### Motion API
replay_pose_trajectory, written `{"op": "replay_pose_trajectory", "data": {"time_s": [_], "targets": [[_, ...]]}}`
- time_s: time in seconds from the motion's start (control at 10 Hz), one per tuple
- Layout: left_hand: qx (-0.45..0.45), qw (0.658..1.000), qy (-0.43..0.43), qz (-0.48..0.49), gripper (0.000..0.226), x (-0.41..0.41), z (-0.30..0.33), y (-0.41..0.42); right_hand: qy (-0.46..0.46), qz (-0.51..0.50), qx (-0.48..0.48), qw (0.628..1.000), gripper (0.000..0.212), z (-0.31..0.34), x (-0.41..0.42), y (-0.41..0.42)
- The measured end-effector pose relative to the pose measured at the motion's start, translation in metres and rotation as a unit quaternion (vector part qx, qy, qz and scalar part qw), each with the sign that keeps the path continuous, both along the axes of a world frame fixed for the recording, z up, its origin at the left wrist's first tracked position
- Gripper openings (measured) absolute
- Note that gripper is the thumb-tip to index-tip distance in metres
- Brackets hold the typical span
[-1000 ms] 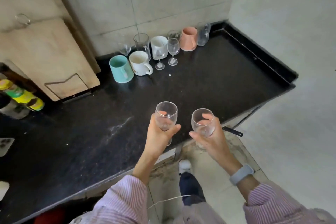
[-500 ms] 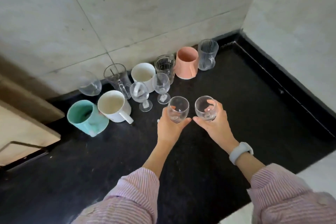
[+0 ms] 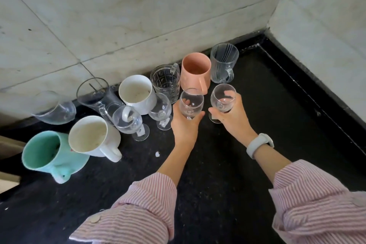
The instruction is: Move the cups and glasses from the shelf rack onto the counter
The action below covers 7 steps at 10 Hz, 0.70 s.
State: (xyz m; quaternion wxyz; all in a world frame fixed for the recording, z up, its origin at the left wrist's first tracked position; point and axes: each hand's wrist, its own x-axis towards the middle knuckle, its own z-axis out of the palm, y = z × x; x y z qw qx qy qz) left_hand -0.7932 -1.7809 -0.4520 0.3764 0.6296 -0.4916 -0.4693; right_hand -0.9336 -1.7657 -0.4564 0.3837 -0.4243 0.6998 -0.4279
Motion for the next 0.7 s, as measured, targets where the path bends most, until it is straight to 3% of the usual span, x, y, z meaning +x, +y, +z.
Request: {"op": "replay_pose_trajectory", "data": {"time_s": [0.3, 0.4, 0.6, 0.7], "targets": [[-0.005, 0.999, 0.034, 0.018, 0.062, -0.004, -0.009, -0.017, -0.005, 0.005, 0.019, 1.000, 0.070, 0.000, -0.006, -0.021], [-0.001, 1.000, 0.004, 0.010, 0.064, -0.003, -0.013, -0.017, -0.008, -0.008, 0.015, 1.000, 0.071, -0.001, -0.002, -0.021], [-0.010, 0.997, -0.069, -0.016, 0.048, 0.008, -0.010, 0.004, 0.005, -0.003, 0.060, 0.998, 0.066, 0.001, 0.003, -0.010], [-0.054, 0.978, -0.189, -0.072, 0.046, 0.026, -0.014, 0.039, 0.093, 0.008, 0.110, 0.990, 0.067, 0.003, 0.013, 0.010]]}}
